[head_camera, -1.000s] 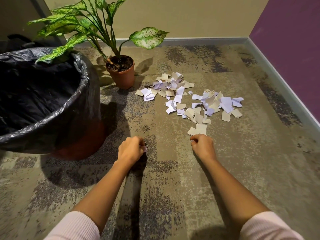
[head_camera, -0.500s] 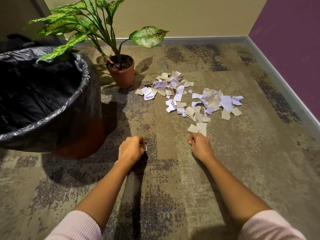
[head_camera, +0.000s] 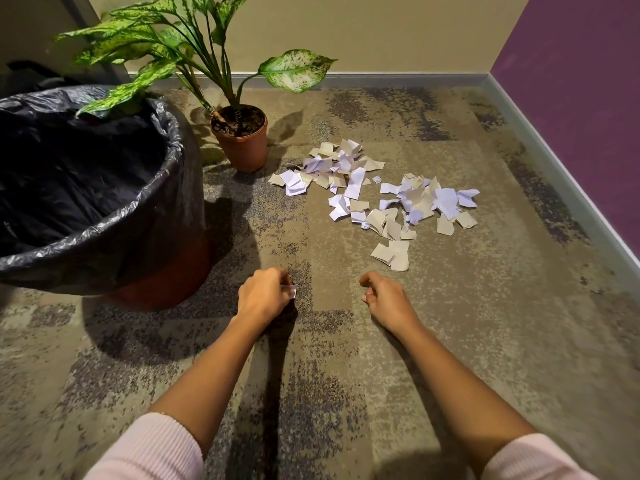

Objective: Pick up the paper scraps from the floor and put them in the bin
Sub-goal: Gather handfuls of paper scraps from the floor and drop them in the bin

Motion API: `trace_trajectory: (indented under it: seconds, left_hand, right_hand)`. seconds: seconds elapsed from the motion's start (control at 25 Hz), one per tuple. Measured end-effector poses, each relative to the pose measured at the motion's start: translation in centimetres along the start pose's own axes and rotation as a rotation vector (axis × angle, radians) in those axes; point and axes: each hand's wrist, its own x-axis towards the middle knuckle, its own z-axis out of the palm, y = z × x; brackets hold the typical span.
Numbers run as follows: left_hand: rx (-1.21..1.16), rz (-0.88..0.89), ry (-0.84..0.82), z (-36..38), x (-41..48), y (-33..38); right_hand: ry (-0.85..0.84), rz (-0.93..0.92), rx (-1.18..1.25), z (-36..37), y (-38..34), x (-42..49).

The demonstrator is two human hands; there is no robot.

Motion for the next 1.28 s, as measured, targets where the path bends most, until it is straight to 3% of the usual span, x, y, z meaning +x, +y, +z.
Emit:
trace_trajectory:
  seconds: [0.48,0.72,0.84,1.0,1.28]
  left_hand:
    - [0.025,0.020,-0.003,0.1,-0.4,0.1]
    - [-0.017,0.042,0.045,-1.2,-0.7,0.7]
    - [-0.067,0.074,0.088,-2.4,-0.8,1.6]
    - [-0.112,0.114,0.135,-4.7,-1.3,3.3]
    - [-0.170,0.167,0.320,-13.4,-1.5,5.6]
  right_hand:
    - [-0.101,-0.149,-0.292,-0.3,-0.8,0.5]
    - [0.021,0.288,0.418,-1.0,0.5,1.0]
    - [0.073,0.376,0.590,-1.9,0.6,0.9]
    - [0.120,0.361,0.641,-4.0,-1.7,1.9]
    - [0.130,0.103,0.786,-8.9,-12.5,4.5]
